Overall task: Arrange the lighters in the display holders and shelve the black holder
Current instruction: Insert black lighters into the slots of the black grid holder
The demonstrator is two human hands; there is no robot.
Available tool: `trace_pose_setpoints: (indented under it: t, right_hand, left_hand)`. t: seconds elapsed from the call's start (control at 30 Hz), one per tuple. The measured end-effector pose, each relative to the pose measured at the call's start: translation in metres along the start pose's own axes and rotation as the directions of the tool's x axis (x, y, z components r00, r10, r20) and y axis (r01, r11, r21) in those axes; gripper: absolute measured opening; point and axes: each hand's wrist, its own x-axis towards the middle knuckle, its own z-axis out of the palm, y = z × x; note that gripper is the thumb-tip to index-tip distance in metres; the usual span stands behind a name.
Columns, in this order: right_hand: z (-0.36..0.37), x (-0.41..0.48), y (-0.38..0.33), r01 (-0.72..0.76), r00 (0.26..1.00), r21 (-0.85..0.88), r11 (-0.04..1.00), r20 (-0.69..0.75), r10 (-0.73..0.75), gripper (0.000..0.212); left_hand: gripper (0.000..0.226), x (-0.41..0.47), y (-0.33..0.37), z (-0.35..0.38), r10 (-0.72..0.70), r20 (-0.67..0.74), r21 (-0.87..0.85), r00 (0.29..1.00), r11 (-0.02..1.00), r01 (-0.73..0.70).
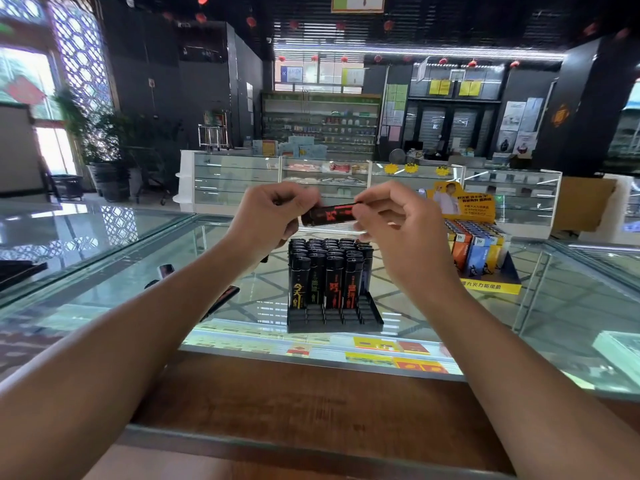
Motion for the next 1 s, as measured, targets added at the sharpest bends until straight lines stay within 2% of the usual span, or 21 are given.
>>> trace_pose_setpoints:
  t: [0.1, 0.17, 0.23, 0.37, 0.43, 0.5, 0.63, 0.73, 0.8, 0.87, 0.93, 1.0]
  right_hand:
    - [-0.006, 0.001, -0.002, 0.058, 0.998, 0.003, 0.998, 0.029, -0.058, 0.017]
    - [-0.006, 0.000, -0.003, 0.054, 0.996, 0.007, 0.999, 0.072, -0.054, 0.019]
    - [-0.003, 0.000, -0.003, 0.007, 0.997, 0.033, 0.999, 0.075, -0.009, 0.014]
    - [-0.003, -0.001, -0.007, -0.063, 0.996, 0.171, 0.983, -0.049, 0.073, 0.006]
    - [-0.005, 0.000, -0.006, -0.092, 0.991, 0.212, 0.973, -0.079, 0.110, 0.008]
    - [-0.005, 0.001, -0.003, -0.104, 0.992, 0.144, 0.984, -0.062, 0.114, 0.012]
    - [-0.005, 0.000, 0.001, -0.065, 0.994, -0.137, 0.989, 0.081, 0.076, 0.018]
    - [-0.004, 0.000, 0.000, -0.023, 0.980, -0.220, 0.975, 0.188, 0.066, 0.041]
    - [-0.004, -0.001, -0.003, -0.024, 0.974, -0.210, 0.977, 0.215, 0.070, 0.052]
    - [-0.007, -0.002, -0.008, -0.047, 0.970, -0.149, 0.988, 0.231, 0.081, 0.055]
    - [-0.009, -0.004, -0.012, -0.069, 0.967, -0.101, 0.992, 0.237, 0.092, 0.052]
    - [-0.009, -0.005, -0.014, -0.087, 0.960, -0.065, 0.994, 0.260, 0.101, 0.046]
  left_hand:
    - [0.041, 0.003, -0.005, -0.004, -0.104, 0.013, -0.035, 0.994, 0.994, 0.105]
    - [0.040, 0.004, -0.007, -0.007, -0.128, 0.025, -0.045, 0.991, 0.991, 0.129]
    - [0.037, 0.003, -0.006, -0.011, -0.101, 0.085, -0.054, 0.991, 0.993, 0.106]
    - [0.041, -0.001, 0.001, -0.011, -0.033, 0.255, -0.024, 0.966, 0.999, 0.040]
    - [0.018, -0.003, 0.002, -0.009, -0.017, 0.246, 0.015, 0.969, 1.000, 0.013]
    - [0.006, -0.003, 0.000, -0.007, 0.038, 0.216, 0.011, 0.976, 0.999, -0.041]
    - [0.013, -0.003, 0.000, -0.008, 0.067, 0.173, -0.026, 0.983, 0.998, -0.064]
    - [0.009, -0.004, 0.004, -0.005, 0.058, 0.140, -0.021, 0.988, 0.998, -0.056]
    - [0.023, -0.002, 0.004, -0.007, 0.000, 0.073, -0.020, 0.997, 1.000, 0.001]
    - [0.027, 0.002, 0.003, -0.011, -0.080, 0.052, -0.088, 0.996, 0.993, 0.084]
    - [0.029, 0.005, 0.002, -0.017, -0.161, 0.059, -0.171, 0.985, 0.971, 0.169]
    - [0.031, 0.007, 0.001, -0.021, -0.220, 0.069, -0.183, 0.973, 0.956, 0.229]
